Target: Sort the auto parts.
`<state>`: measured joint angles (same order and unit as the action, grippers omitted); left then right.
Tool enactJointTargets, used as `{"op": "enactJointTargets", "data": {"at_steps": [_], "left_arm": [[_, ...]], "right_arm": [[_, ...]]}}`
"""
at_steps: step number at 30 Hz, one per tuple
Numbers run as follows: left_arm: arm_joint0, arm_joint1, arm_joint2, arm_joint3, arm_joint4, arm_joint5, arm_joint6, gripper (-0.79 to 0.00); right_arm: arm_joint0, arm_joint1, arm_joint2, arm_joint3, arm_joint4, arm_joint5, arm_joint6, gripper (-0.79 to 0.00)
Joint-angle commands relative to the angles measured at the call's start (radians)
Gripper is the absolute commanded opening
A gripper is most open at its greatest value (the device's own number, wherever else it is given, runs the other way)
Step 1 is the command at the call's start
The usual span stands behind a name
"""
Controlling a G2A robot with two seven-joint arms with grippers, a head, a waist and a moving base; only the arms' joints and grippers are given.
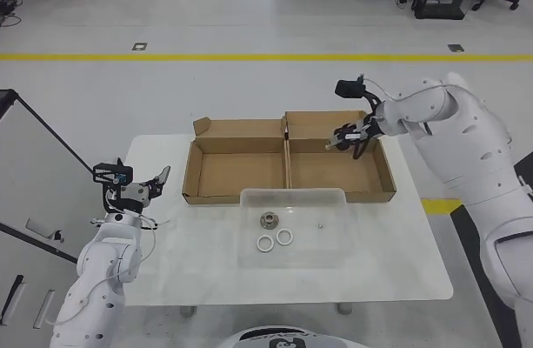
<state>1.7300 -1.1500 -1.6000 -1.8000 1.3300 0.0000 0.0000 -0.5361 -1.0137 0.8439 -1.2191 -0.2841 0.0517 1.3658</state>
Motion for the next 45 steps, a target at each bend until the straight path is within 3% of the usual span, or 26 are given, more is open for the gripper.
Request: {"op": "enactJointTargets", "data": {"at_steps": [1,19,45], "left_arm": [[0.000,0.000,0.000,0.000,0.000,0.000,0.000,0.000],[0.000,0.000,0.000,0.000,0.000,0.000,0.000,0.000],[0.000,0.000,0.000,0.000,0.000,0.000,0.000,0.000]], "right_arm": [[0.022,-0.005,-0.017,0.028,-0.031,-0.010,0.007,-0.785],[0.112,-0.088,-0.213,0.252,-0.193,-0.059,0.037,-0.785],[0.100,-0.189,-0.325,0.508,-0.330,-0.065,-0.123,-0.785]]}}
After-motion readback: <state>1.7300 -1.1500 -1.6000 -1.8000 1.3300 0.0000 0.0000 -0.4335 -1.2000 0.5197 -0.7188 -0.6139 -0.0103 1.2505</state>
